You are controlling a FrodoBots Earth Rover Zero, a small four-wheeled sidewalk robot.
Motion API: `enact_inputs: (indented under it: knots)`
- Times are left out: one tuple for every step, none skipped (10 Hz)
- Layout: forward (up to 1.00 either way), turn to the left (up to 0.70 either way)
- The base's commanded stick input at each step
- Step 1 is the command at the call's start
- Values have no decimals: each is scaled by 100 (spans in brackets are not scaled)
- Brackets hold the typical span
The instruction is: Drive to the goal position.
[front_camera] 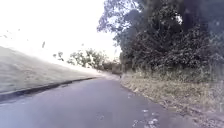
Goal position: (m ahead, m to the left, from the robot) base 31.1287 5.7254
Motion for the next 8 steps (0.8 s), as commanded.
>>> enact_inputs:
  knots:
    - [100, 6]
    - [100, 40]
    - [100, 30]
    - [100, 20]
    - [100, 9]
    - [100, 0]
    - [100, 0]
    - [100, 0]
